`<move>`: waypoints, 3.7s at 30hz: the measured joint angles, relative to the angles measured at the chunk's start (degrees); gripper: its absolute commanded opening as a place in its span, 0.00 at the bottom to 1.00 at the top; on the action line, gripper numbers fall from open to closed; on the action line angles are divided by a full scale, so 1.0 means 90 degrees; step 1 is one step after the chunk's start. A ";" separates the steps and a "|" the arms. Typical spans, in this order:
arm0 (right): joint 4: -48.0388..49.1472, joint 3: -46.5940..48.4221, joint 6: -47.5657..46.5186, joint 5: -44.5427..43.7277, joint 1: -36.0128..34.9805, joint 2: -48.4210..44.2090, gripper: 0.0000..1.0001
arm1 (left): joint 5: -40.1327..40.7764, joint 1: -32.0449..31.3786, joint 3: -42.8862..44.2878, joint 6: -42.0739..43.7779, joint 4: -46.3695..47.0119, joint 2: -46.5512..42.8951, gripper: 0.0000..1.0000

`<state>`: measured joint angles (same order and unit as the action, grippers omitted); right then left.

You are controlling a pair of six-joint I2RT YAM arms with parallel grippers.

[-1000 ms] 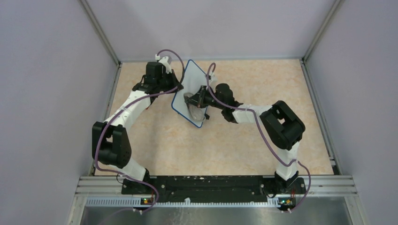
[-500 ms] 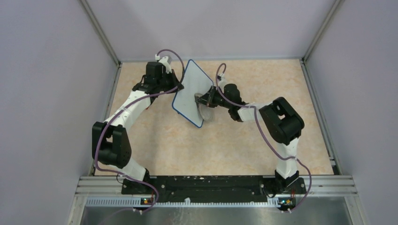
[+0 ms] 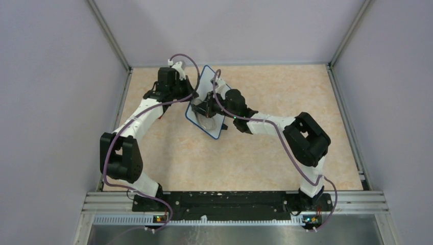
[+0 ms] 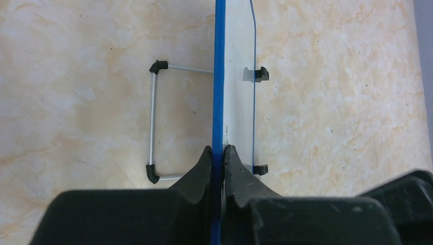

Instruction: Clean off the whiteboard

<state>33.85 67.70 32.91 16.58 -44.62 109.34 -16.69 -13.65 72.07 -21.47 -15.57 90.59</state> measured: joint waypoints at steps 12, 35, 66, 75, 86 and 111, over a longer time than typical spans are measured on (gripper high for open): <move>0.0126 0.0576 -0.0277 0.1149 -0.0350 0.0202 0.00 | -0.0041 0.0034 -0.0022 0.0078 -0.0053 0.0000 0.00; 0.2858 -0.2994 0.0457 0.2790 0.0719 -0.0733 0.00 | -0.0308 -0.0078 -0.0022 -0.0097 -0.0034 -0.0078 0.00; 0.0495 -0.3818 -0.0391 -0.2225 0.1236 -0.2710 0.00 | -0.0466 -0.0085 -0.0379 0.0245 -0.0510 -0.0478 0.99; -0.2421 -0.2572 -0.0593 -0.3048 0.1409 -0.2929 0.00 | 0.0347 -0.0109 -0.0505 0.0510 -0.0527 -0.1188 0.99; -0.5722 -0.2142 -0.1037 -0.4663 0.1965 -0.3065 0.61 | 0.1484 -0.0114 -0.0170 0.0661 -0.1447 -0.3067 0.99; -0.7395 0.2312 -0.1814 -0.2482 0.2021 -0.9792 0.87 | -0.0704 -0.0117 0.1892 0.0257 -0.0197 -0.6271 0.98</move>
<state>-32.71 88.51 16.58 -5.76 -26.44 21.21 -23.03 -14.70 89.10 -19.16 -17.34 34.15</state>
